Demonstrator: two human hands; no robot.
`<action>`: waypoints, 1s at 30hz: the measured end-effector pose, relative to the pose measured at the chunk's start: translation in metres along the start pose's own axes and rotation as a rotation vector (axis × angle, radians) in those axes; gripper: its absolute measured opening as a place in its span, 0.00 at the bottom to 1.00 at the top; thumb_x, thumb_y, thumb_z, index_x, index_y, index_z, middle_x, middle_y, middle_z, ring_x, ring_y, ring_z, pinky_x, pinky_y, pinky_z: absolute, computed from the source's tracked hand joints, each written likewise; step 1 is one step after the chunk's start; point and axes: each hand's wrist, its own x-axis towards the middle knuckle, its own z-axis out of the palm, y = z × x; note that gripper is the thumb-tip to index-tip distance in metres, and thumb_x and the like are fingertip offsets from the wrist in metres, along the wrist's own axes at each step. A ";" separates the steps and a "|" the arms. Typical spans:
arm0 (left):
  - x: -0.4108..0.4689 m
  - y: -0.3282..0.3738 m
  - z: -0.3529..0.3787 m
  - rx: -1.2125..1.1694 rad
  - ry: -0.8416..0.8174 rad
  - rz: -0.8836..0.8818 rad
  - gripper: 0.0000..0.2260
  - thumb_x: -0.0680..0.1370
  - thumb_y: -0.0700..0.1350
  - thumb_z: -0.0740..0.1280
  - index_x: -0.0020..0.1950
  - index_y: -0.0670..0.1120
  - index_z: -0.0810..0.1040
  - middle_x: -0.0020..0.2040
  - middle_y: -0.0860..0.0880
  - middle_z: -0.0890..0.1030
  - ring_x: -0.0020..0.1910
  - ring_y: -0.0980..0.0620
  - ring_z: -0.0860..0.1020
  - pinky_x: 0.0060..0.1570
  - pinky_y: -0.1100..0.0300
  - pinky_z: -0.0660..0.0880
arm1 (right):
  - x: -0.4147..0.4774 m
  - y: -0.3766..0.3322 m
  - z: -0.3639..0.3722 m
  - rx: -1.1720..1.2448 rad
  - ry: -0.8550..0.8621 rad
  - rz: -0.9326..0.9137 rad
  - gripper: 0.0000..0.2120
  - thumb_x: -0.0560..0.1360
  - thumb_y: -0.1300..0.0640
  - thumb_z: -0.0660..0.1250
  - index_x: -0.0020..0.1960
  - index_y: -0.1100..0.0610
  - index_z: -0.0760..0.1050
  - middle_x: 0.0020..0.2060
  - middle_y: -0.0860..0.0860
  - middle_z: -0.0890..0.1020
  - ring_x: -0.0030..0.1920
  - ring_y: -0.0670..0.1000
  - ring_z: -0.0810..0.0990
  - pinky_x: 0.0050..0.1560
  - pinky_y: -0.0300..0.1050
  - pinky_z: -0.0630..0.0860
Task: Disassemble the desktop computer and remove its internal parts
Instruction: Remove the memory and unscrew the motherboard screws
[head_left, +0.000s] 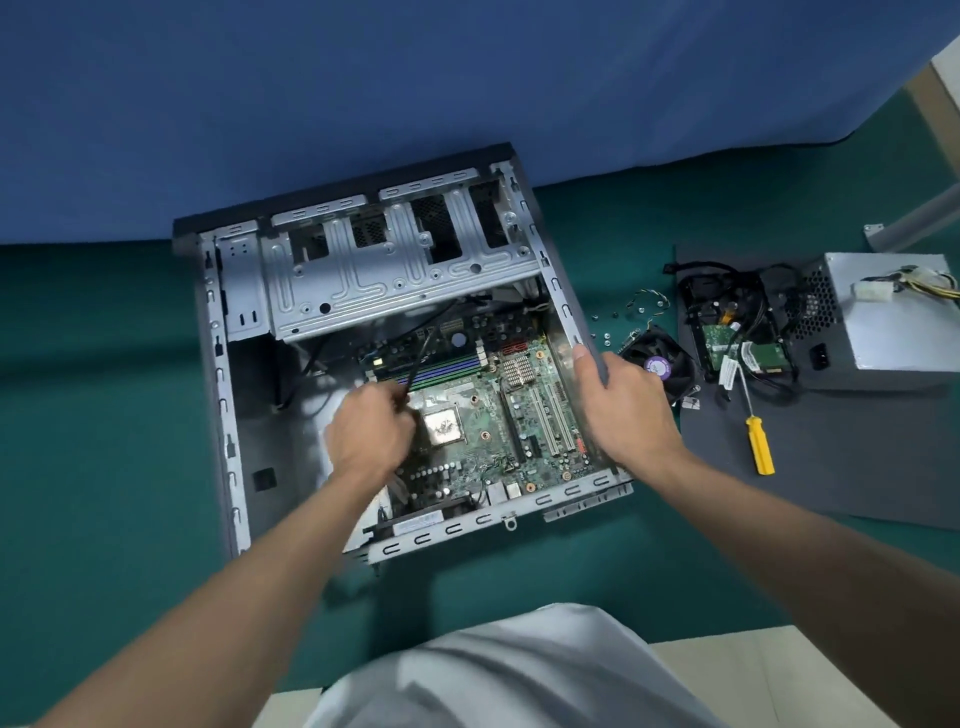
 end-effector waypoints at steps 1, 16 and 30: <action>0.001 -0.010 -0.005 0.025 -0.005 -0.053 0.10 0.76 0.40 0.66 0.55 0.51 0.81 0.42 0.49 0.81 0.38 0.49 0.74 0.38 0.59 0.71 | 0.000 0.000 0.000 -0.001 0.001 -0.003 0.29 0.77 0.33 0.43 0.40 0.54 0.71 0.35 0.51 0.77 0.39 0.55 0.77 0.42 0.51 0.74; -0.019 0.056 -0.026 -0.384 -0.446 -0.242 0.18 0.70 0.53 0.76 0.35 0.45 0.71 0.26 0.51 0.72 0.24 0.55 0.70 0.29 0.62 0.69 | 0.003 0.000 -0.003 0.023 -0.075 -0.010 0.29 0.77 0.33 0.43 0.41 0.55 0.70 0.38 0.55 0.79 0.41 0.58 0.79 0.48 0.57 0.76; 0.009 0.104 0.035 -0.369 -0.210 0.247 0.12 0.77 0.38 0.69 0.60 0.42 0.77 0.60 0.47 0.79 0.45 0.59 0.75 0.47 0.80 0.68 | 0.050 -0.031 0.002 -0.045 -0.014 0.000 0.30 0.79 0.36 0.40 0.49 0.57 0.72 0.46 0.57 0.79 0.47 0.60 0.77 0.53 0.59 0.74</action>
